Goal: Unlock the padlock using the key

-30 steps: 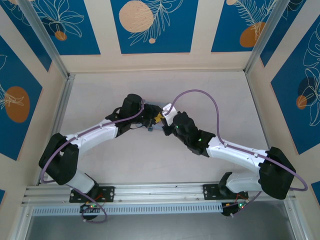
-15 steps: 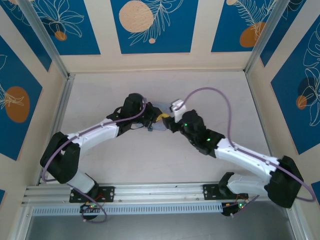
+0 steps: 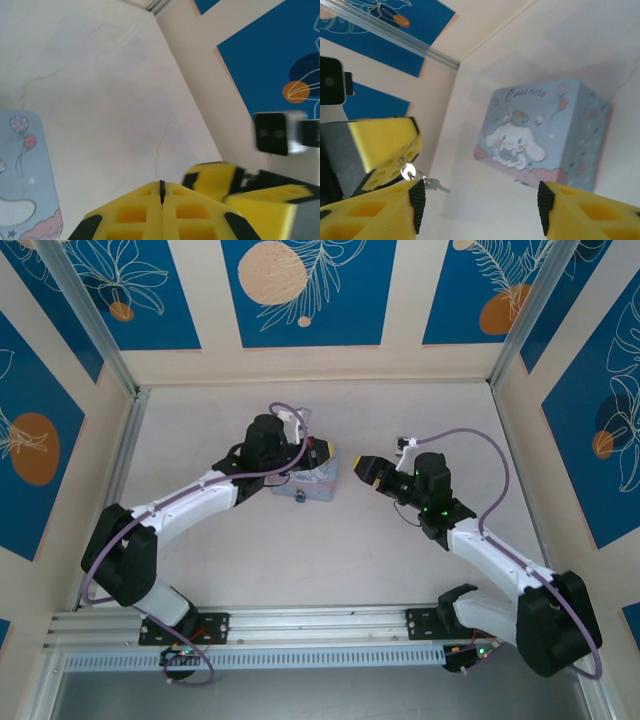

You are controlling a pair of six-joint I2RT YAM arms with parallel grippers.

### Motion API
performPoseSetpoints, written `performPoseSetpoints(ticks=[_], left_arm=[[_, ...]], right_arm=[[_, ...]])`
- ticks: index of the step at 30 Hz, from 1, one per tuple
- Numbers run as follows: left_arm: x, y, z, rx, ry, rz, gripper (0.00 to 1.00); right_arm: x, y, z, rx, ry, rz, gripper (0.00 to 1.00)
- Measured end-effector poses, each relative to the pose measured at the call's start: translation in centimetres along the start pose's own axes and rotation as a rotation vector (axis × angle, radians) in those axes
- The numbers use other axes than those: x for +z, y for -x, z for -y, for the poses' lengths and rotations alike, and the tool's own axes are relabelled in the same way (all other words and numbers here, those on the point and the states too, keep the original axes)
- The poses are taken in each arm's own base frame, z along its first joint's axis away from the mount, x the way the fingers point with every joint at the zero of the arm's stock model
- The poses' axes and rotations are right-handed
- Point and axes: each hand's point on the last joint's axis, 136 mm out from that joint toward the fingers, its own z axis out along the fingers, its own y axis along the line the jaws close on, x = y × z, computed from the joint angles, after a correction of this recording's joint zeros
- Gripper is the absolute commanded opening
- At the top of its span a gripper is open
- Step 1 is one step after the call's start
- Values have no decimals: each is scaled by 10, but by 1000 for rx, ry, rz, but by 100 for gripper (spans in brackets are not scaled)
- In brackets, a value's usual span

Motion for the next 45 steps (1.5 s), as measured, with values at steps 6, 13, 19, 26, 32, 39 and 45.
performPoseSetpoints(ticks=[6,13,19,26,32,39,45], left_arm=[[-6,4,1,32,-55,103,0],[-16,19,-2,-27,-72,246,0],[-26,35,-2,-95,-93,360,0],[-35,51,6,-139,-135,444,0],[-38,57,8,-160,-146,476,0],[-37,59,7,-167,-151,491,0],[-36,59,6,-174,-151,493,0]], right_arm=[[18,8,-24,111,174,-3,51],[23,17,-46,148,317,8,48],[30,15,-55,166,375,-3,47],[45,16,-65,195,431,-18,44],[54,13,-72,214,472,-31,43],[59,16,-85,213,523,-32,41],[61,17,-90,211,546,-31,37]])
